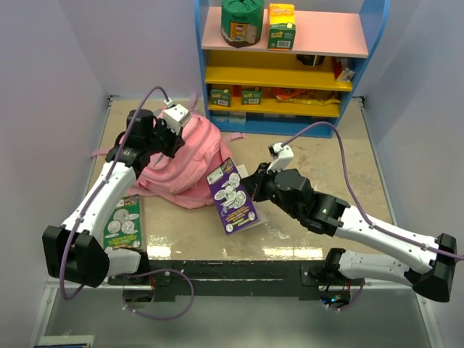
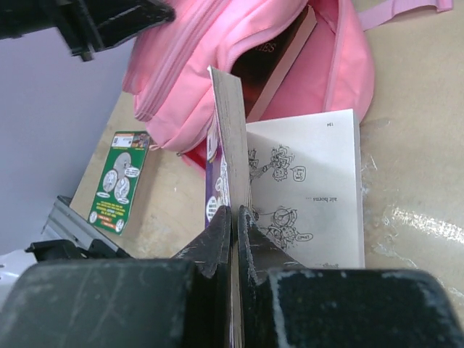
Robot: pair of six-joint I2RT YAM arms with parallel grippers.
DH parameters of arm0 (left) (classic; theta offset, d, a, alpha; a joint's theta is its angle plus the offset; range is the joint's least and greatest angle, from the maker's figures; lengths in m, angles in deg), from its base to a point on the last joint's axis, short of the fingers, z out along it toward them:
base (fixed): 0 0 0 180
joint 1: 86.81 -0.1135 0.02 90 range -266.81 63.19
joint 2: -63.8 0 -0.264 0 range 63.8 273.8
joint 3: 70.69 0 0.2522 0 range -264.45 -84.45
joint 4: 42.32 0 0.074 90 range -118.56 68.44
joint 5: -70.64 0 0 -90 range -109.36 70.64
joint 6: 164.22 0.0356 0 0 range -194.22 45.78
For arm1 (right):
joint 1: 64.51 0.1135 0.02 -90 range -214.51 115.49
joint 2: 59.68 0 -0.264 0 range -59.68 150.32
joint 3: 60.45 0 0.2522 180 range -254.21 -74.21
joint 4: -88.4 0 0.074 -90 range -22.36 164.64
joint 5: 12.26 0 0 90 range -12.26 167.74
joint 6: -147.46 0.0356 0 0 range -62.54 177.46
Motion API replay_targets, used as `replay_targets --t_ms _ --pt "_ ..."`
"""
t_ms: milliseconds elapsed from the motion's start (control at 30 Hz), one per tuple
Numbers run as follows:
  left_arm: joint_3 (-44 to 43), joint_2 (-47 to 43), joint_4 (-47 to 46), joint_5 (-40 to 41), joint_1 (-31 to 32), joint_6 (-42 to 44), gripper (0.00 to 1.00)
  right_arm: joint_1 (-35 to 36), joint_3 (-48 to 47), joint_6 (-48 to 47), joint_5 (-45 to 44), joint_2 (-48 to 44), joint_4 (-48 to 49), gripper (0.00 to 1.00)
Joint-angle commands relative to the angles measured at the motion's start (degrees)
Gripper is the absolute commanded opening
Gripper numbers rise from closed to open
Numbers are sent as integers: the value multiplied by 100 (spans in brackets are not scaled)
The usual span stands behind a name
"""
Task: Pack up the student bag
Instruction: Pick up the book from the center of the board, then place the book in the student bag.
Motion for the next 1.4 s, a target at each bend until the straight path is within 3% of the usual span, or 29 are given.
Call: replay_targets --t_ms 0,300,733,900,1167,1300,1367 --pt "-533 -656 -551 -1210 -106 -53 0 -300 -167 37 334 97 799 0" --pt "-736 -858 -252 -1394 -133 -246 0 -951 431 511 1107 412 1572 0" --pt "-516 -920 -147 -1825 -124 -378 0 -1777 1020 1645 2433 2161 4988 0" --pt "-543 -893 -59 -1808 -133 -317 0 -1856 888 1900 2645 2672 5501 0" --pt "-428 -911 -41 -1667 -133 -229 0 -1918 1107 1742 2681 2058 4975 0" --pt "-463 -911 -68 -1711 -133 -281 0 -1918 468 1042 2277 2065 3088 0" --pt "-490 -911 -76 -1711 -133 -290 0 -1918 196 803 2145 2259 2296 35"
